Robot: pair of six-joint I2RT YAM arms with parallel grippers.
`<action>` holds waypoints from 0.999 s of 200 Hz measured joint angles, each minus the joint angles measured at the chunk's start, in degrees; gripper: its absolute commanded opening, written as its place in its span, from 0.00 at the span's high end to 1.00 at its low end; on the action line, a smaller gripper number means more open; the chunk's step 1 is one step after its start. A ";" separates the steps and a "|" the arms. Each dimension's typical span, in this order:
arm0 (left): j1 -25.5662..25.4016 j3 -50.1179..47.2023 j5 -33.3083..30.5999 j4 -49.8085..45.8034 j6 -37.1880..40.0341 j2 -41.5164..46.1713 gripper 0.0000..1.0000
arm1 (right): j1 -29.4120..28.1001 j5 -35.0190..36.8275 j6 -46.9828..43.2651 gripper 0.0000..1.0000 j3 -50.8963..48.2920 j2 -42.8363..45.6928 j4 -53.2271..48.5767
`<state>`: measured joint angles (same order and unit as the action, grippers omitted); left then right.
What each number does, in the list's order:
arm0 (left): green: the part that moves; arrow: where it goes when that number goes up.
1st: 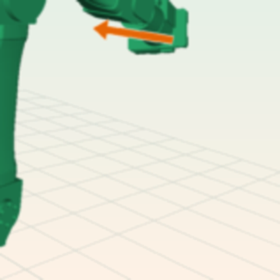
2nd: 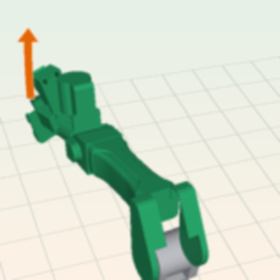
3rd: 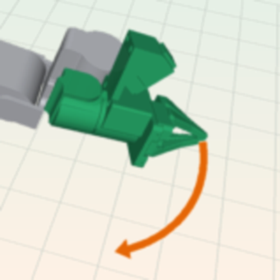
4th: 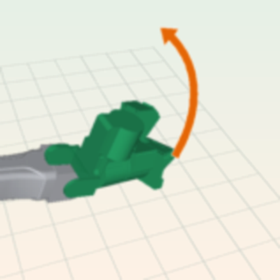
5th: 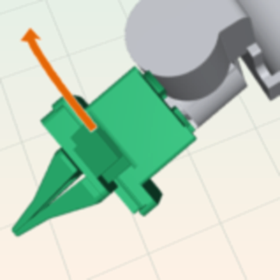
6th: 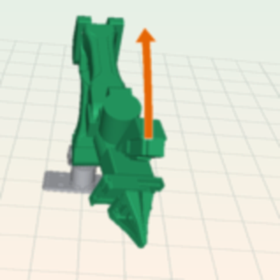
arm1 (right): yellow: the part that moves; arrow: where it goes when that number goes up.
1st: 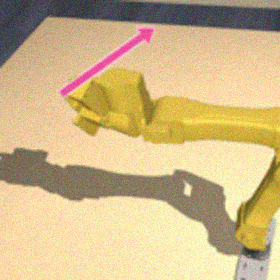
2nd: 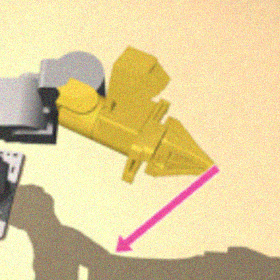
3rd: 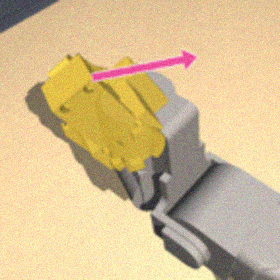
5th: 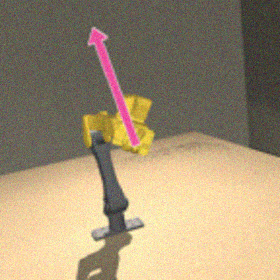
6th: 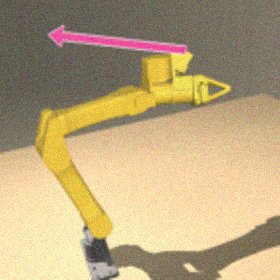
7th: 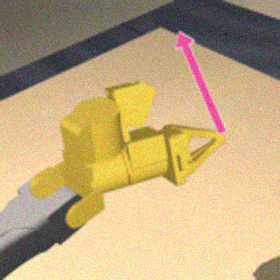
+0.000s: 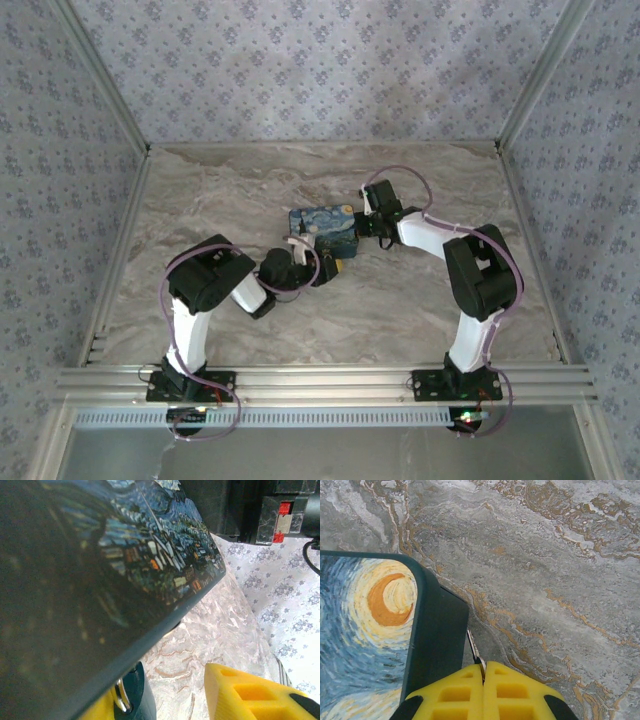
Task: Unlock a padlock with a key
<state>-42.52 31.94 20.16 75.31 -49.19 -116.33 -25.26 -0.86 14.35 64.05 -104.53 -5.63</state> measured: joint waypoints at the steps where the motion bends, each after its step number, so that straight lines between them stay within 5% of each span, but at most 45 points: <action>1: 0.02 -0.07 0.00 0.07 0.02 0.00 0.57 | 0.00 0.00 0.00 1.00 0.00 0.00 0.00; 47: 0.42 -1.53 -0.20 1.40 0.42 0.28 0.64 | 0.00 -0.02 0.00 1.00 0.00 0.00 0.00; 119: 1.22 -0.09 0.24 -3.15 -0.24 1.60 0.55 | 0.00 -0.02 0.00 1.00 -0.04 0.00 0.04; 200: 1.66 1.27 0.22 -6.75 0.72 2.14 0.77 | 0.00 -0.04 0.00 1.00 -0.55 0.07 0.72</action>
<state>-40.86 33.21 20.38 68.55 -48.47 -114.19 -25.26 -0.91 14.35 63.51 -104.47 -4.91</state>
